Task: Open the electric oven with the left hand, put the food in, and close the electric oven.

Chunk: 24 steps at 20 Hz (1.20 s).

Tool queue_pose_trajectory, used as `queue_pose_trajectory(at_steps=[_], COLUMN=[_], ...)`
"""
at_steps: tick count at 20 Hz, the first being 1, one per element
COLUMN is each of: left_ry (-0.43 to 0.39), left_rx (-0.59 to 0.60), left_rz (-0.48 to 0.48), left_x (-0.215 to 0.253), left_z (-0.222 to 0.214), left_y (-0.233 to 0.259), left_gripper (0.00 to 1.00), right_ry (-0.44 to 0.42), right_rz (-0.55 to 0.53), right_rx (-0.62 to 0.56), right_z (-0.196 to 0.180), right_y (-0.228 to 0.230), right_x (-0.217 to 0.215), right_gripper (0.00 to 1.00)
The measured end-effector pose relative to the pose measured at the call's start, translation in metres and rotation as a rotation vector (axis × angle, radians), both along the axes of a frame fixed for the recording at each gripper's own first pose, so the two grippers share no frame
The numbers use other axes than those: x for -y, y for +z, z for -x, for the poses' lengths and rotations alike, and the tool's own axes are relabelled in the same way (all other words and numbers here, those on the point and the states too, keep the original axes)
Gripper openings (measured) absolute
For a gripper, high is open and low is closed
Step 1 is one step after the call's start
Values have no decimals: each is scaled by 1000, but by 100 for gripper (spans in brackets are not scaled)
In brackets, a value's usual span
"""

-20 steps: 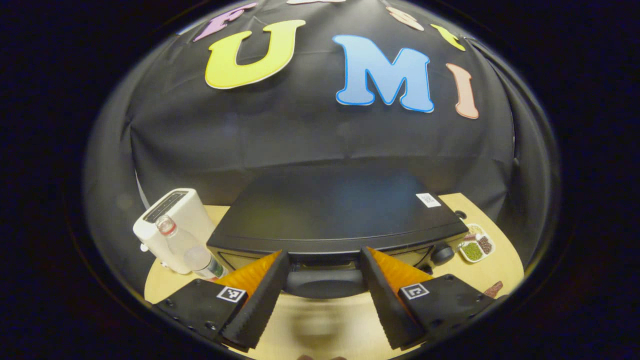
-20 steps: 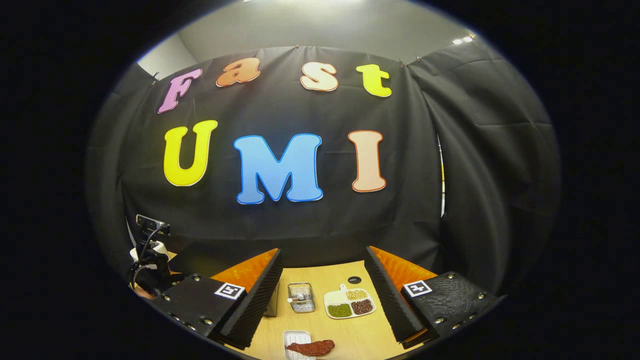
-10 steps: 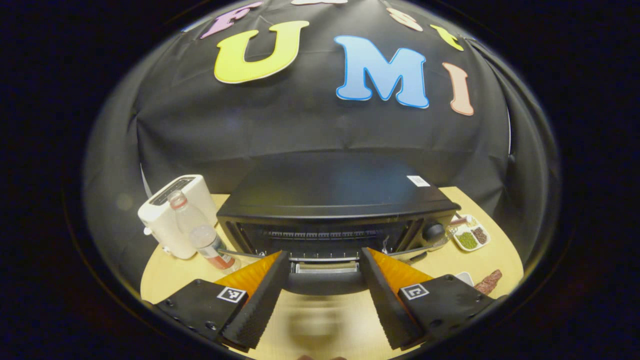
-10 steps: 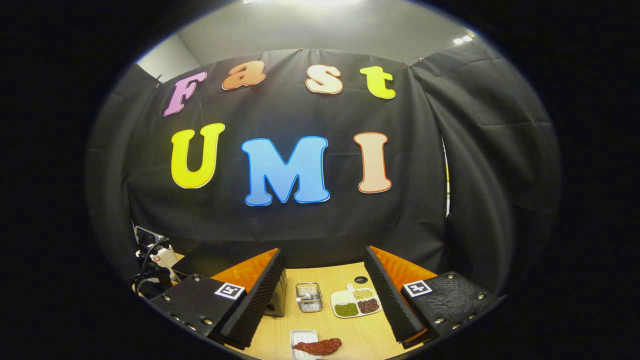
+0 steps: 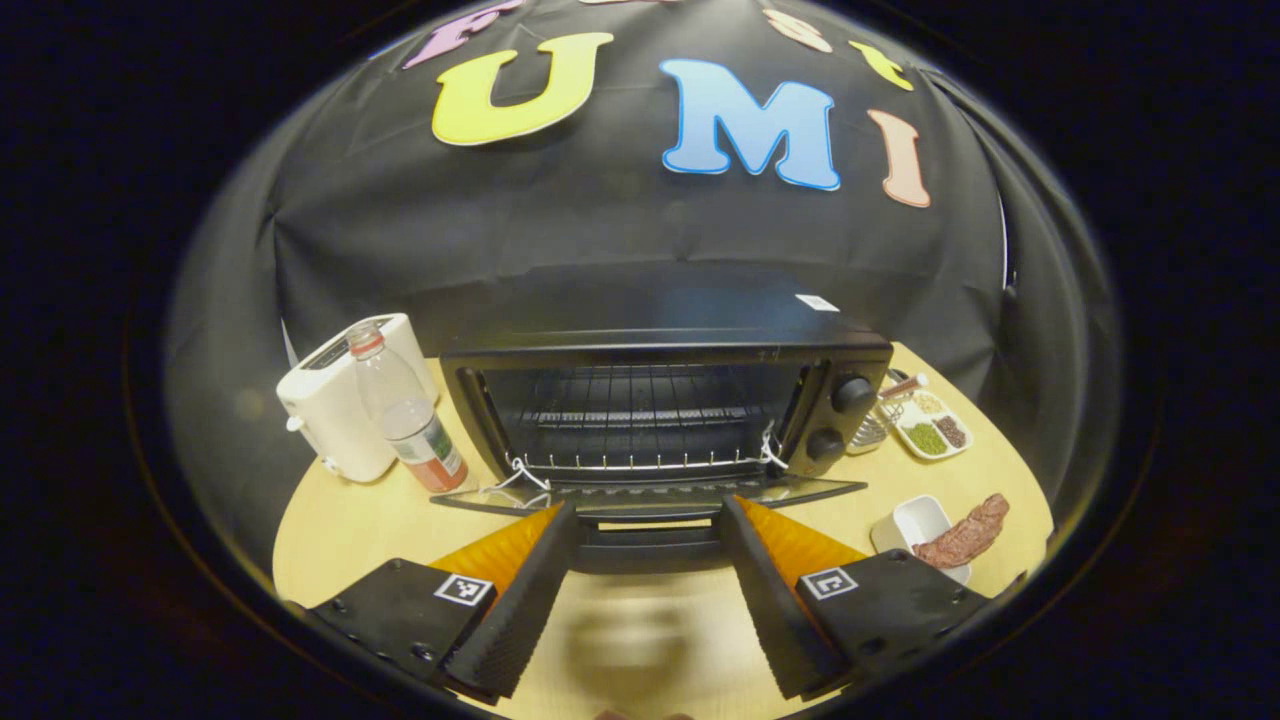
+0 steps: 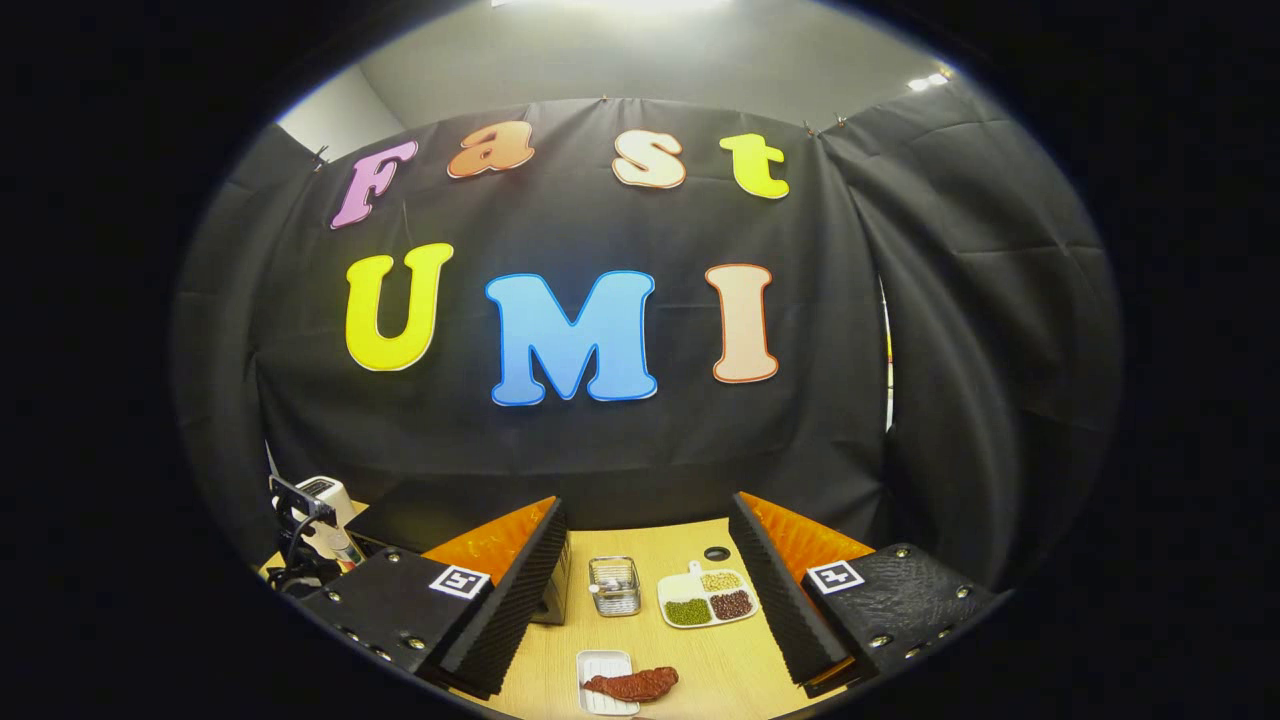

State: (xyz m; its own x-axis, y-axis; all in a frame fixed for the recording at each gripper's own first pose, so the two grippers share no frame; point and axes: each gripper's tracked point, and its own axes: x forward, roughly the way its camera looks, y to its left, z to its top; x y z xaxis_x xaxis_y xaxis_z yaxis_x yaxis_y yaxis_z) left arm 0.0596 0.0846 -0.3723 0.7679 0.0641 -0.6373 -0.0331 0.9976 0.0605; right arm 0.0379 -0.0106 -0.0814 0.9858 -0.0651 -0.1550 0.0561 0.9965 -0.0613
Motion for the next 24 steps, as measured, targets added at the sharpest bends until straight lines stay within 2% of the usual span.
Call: queue_pose_trajectory(at_steps=[3, 4, 10, 12, 14, 16, 19, 21, 22, 23, 24], left_ry=[-5, -4, 19, 27, 31, 35, 38, 29, 22, 14, 8], left_rx=[-21, -35, -129, -103, -50, 35, 188, 269, 307, 348, 384], left_rz=[-6, -5, 6, 6, 15, 16, 16, 13, 11, 9, 8], left_x=[1, 1, -5, -5, -5, -4, 1, 7, 11, 14, 18], left_z=[13, 19, 49, 47, 39, 25, 9, 1, -2, -5, -6], left_y=[-11, -18, -58, -49, -24, 13, 82, 126, 149, 171, 190], left_gripper=[92, 100, 96, 96, 100, 100, 96, 96, 100, 100, 96], right_ry=[-4, -6, -3, -1, -2, 35, 64, 55, 50, 51, 53], right_rz=[3, 3, 19, 20, 9, -34, -136, -222, -254, -283, -305], right_rx=[-6, -8, -18, -28, -56, -102, -206, -247, -264, -281, -300], right_z=[3, 4, 9, 12, 12, 11, 11, 9, 9, 8, 8], right_y=[-3, -3, -6, -9, -19, -33, -61, -74, -81, -88, -98], right_x=[1, 1, 0, 3, 9, 8, 21, 32, 38, 42, 47], right_gripper=[99, 100, 100, 100, 99, 100, 100, 99, 99, 99, 99])
